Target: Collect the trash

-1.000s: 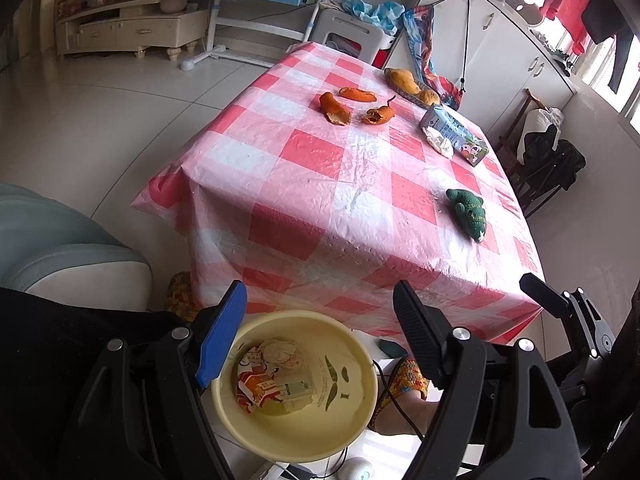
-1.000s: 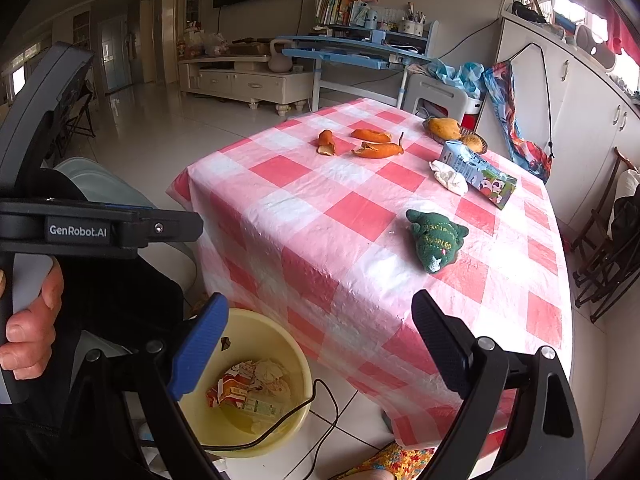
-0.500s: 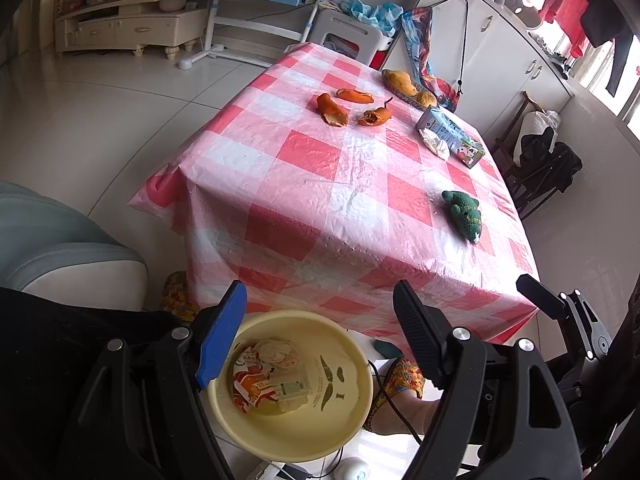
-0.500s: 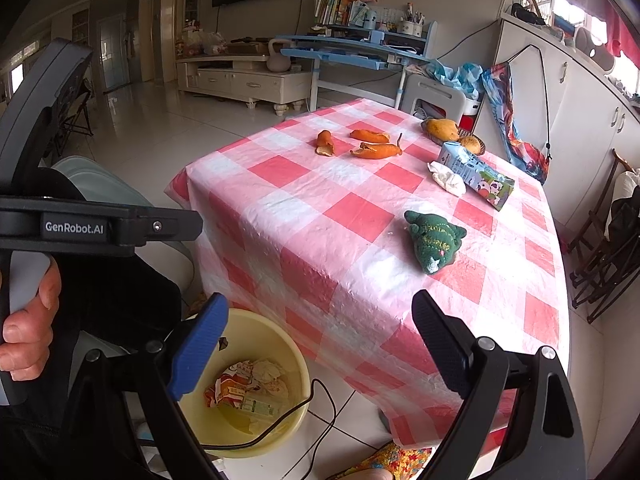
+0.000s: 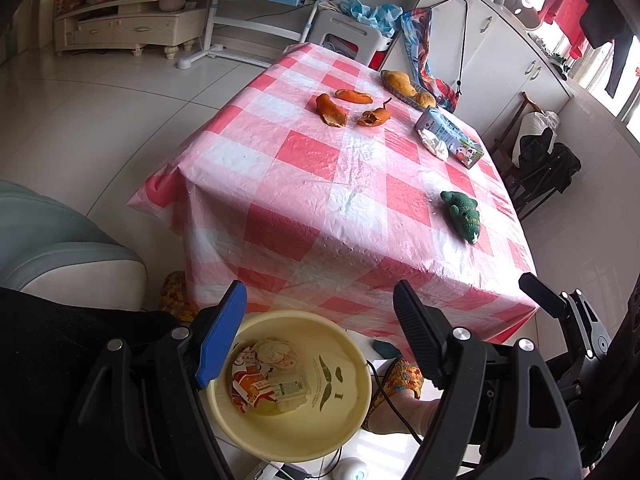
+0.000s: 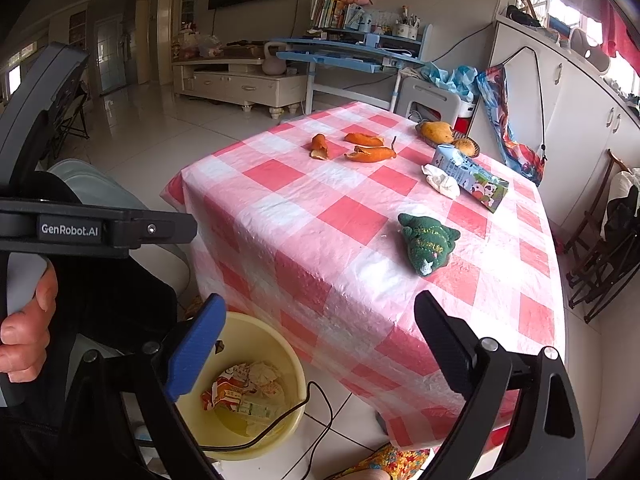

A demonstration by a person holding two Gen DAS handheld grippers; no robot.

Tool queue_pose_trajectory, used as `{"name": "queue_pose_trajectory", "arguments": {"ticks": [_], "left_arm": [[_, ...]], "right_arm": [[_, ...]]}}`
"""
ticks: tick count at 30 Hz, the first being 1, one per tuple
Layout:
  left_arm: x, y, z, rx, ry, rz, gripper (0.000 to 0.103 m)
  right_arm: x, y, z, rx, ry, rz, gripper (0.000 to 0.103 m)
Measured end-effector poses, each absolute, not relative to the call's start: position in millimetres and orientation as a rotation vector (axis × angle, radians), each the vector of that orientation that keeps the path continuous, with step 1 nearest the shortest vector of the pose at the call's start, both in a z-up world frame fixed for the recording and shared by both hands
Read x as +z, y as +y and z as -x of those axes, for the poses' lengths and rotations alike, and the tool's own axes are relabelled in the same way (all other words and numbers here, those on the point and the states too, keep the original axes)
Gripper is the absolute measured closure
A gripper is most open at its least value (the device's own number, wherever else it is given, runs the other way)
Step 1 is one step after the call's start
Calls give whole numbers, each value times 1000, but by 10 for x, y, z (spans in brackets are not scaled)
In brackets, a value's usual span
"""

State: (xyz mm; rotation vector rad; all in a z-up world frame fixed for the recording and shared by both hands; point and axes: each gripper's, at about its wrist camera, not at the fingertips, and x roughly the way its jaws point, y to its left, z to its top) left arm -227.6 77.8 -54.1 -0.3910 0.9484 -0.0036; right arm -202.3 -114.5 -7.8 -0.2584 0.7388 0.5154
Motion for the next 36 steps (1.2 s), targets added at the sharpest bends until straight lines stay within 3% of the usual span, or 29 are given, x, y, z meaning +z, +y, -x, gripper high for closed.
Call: {"name": "queue_pose_trajectory", "arguments": {"ticks": [36], "left_arm": [[-536, 815, 2280, -6, 946, 399, 30]], "right_arm": [[-83, -1146, 2003, 479, 726, 250, 12]]}}
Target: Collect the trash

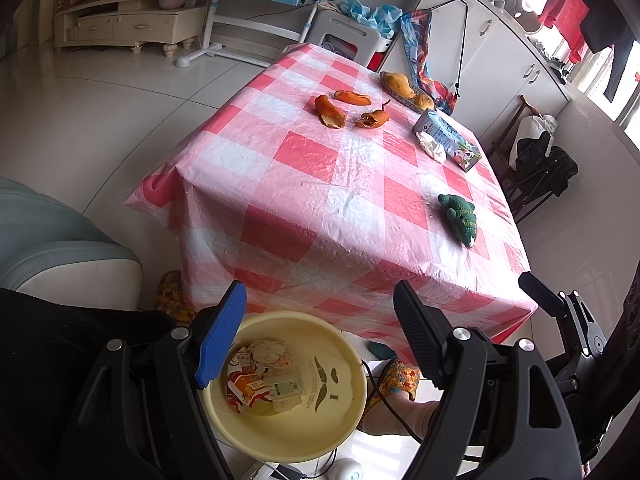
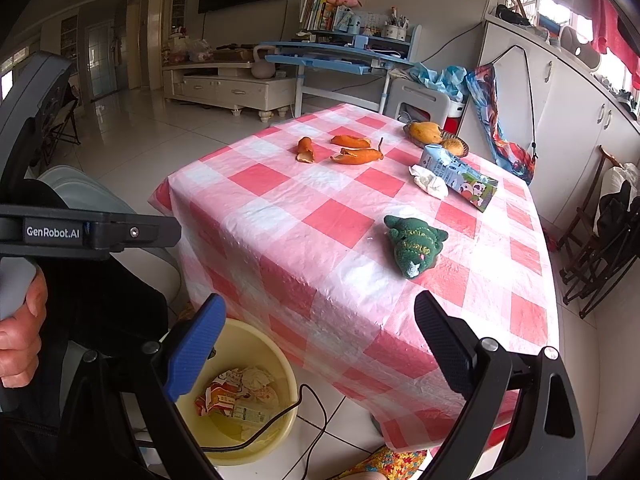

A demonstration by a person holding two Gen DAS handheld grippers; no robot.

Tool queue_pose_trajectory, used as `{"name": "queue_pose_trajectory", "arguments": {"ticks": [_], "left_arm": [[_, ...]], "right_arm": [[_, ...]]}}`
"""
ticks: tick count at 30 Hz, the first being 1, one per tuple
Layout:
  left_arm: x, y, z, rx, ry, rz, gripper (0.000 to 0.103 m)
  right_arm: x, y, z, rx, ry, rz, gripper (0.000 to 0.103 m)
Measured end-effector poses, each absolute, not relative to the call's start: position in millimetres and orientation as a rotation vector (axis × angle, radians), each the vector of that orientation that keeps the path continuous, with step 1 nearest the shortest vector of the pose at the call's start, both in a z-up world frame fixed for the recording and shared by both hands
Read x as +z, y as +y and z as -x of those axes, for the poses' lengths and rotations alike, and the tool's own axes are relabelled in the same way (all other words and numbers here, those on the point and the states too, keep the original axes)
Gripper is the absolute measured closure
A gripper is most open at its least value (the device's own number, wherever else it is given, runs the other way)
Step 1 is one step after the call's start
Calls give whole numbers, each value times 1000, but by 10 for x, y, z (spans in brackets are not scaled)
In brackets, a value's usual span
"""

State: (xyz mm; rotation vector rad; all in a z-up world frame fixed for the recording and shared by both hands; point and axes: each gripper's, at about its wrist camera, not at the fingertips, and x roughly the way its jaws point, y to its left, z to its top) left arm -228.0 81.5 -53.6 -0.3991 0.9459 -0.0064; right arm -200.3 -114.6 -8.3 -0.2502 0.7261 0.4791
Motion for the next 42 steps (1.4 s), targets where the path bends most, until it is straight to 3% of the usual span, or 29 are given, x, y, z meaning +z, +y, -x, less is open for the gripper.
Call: {"name": "queue_pose_trajectory", "arguments": {"ticks": [42], "left_arm": [[-529, 823, 2274, -9, 947, 410, 30]], "right_arm": [[-85, -1173, 1965, 468, 721, 240, 12]]}}
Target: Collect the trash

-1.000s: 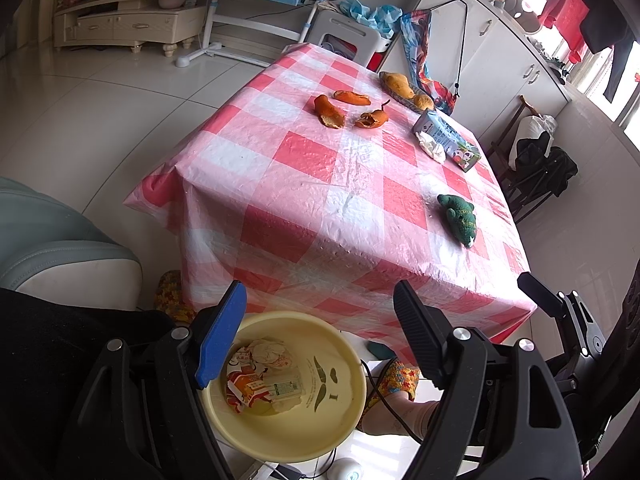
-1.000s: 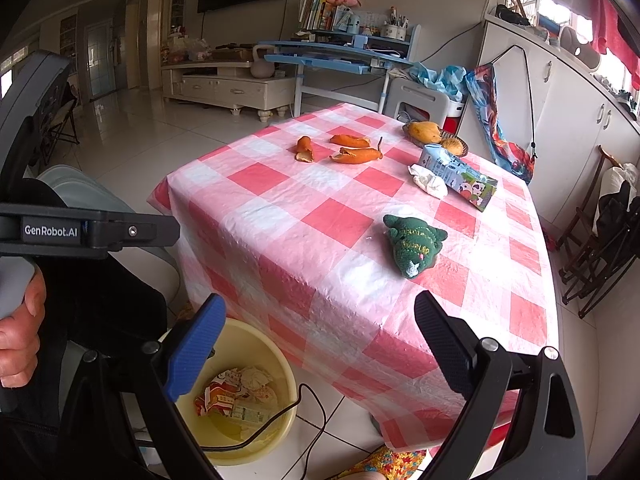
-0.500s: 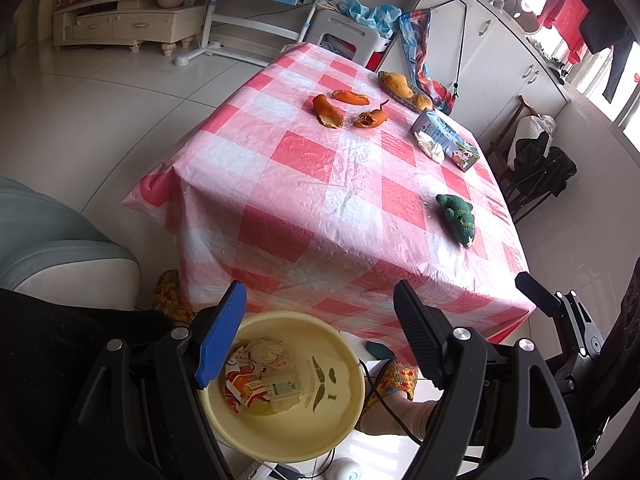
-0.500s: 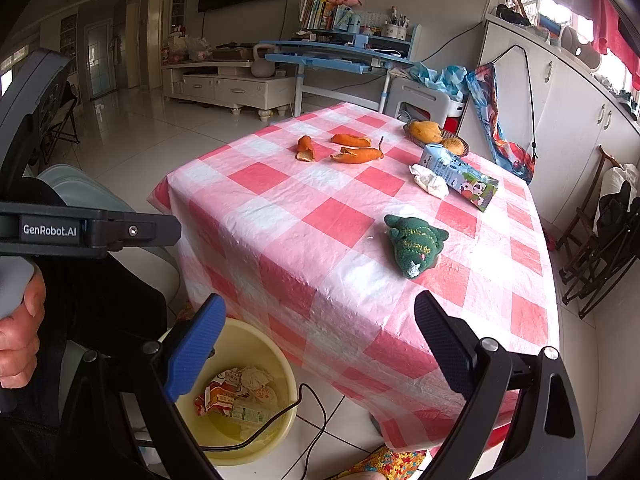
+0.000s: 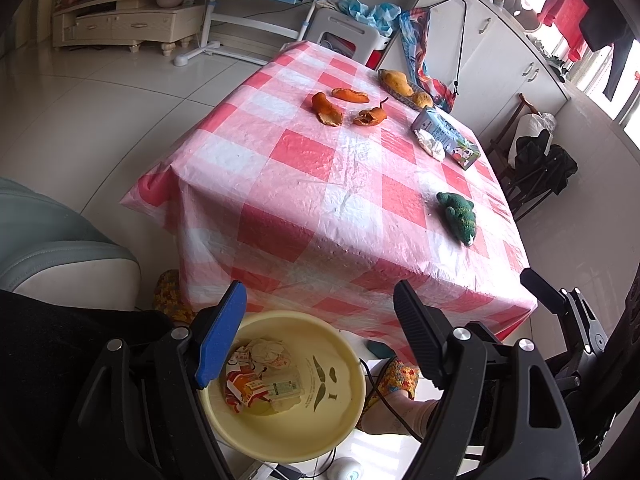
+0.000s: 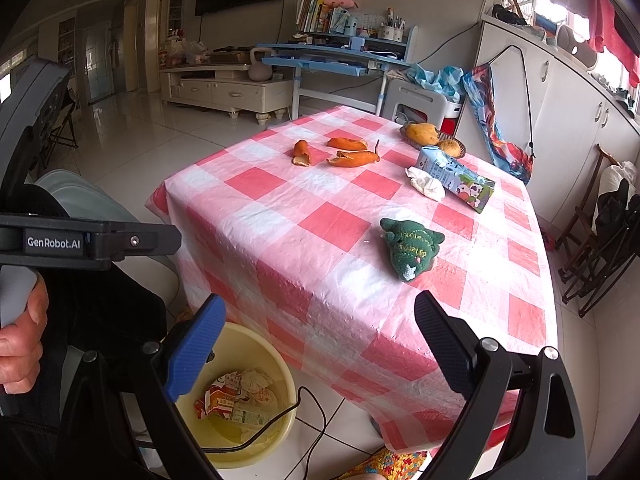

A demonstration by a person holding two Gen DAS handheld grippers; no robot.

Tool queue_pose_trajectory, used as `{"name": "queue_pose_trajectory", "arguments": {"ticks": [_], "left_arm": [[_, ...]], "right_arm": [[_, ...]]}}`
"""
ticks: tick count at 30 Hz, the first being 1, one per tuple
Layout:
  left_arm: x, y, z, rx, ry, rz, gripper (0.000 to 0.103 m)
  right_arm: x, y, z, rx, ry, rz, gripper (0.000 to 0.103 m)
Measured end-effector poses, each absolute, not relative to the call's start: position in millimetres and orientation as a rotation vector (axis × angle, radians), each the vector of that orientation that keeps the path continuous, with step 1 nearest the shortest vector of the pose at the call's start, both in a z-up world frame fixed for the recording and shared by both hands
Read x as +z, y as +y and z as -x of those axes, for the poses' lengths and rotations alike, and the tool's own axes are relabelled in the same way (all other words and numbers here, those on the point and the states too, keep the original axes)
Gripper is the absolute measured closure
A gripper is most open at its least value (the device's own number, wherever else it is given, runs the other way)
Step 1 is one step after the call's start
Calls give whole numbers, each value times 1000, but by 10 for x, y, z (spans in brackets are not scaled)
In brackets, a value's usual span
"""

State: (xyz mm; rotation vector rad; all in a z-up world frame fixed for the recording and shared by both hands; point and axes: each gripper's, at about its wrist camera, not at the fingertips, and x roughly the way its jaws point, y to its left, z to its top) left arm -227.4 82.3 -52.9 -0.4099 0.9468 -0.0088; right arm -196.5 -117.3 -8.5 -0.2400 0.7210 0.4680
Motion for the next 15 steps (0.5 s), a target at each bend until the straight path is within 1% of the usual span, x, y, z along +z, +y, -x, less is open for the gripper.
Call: {"name": "queue_pose_trajectory", "arguments": {"ticks": [9, 15], "left_arm": [[-342, 1070, 2052, 8, 900, 540, 30], [-295, 1228, 1482, 67, 884, 576, 30]], "right_arm": [[-44, -1220, 1896, 440, 719, 204, 12], [-39, -1334, 1765, 382, 716, 153, 12]]}}
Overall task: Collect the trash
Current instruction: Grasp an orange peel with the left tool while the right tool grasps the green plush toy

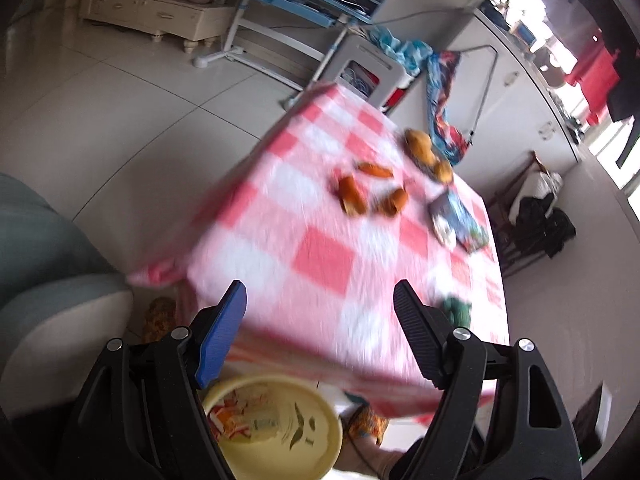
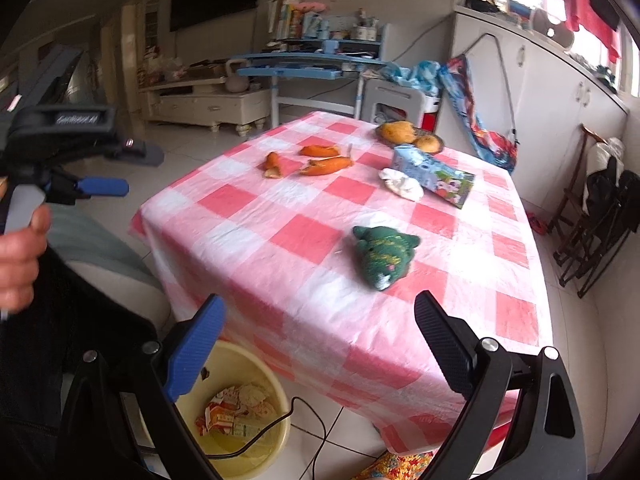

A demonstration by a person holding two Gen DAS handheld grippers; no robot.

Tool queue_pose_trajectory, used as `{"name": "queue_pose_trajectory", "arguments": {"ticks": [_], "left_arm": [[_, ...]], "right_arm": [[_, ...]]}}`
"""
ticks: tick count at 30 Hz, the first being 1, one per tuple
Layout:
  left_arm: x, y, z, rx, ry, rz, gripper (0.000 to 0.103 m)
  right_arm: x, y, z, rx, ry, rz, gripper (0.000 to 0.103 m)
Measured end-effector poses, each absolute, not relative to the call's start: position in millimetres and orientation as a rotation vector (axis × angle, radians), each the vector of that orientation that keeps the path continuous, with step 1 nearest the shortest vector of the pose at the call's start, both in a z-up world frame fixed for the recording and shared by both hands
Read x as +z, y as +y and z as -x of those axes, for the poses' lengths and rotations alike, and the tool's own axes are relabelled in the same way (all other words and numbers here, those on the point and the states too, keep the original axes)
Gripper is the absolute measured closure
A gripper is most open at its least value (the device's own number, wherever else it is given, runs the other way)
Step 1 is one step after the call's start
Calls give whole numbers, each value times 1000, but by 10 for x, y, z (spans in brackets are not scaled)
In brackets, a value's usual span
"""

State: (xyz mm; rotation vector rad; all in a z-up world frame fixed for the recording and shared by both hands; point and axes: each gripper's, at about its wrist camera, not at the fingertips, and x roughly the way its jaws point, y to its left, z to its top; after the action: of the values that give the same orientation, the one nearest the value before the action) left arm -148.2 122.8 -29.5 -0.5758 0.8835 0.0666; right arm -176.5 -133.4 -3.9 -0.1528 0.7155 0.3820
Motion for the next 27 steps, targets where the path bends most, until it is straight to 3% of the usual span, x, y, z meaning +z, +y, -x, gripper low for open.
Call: {"name": "queue_pose_trajectory", "arguments": {"ticks": [18, 21, 23, 24, 27], "left_arm": [[-820, 732, -464, 156, 1057, 341, 31], [-869, 609, -549, 170, 1067, 273, 45], [-880, 515, -612, 155, 1066, 230, 71], [-870, 542, -613, 148, 1065, 216, 77], [-877, 654, -569, 111, 1069, 255, 86]], "right_arm": [[-358, -1440, 942, 305, 849, 59, 12], [-409, -1418, 849, 302, 866, 55, 12], [-453, -1407, 801, 305, 884, 55, 12], [-473, -1408, 774, 304, 892, 56, 14], [-513, -1406, 721, 303, 914, 59, 23]]}}
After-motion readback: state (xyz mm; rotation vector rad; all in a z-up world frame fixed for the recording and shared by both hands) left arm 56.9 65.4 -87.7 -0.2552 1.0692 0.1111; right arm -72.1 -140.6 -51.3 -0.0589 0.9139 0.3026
